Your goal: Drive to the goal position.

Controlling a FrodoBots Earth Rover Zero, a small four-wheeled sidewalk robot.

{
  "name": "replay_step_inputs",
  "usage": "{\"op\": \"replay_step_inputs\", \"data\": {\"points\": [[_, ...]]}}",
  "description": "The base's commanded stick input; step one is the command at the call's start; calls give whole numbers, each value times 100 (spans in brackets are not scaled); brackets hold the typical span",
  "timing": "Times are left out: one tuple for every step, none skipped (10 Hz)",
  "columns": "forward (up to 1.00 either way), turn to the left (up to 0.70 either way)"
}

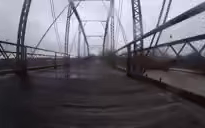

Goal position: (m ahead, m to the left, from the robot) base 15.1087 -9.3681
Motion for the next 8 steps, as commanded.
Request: {"op": "replay_step_inputs", "data": {"points": [[100,-5],[100,-19],[100,-26],[100,-20],[100,-9],[100,0],[100,0],[100,-10]]}}
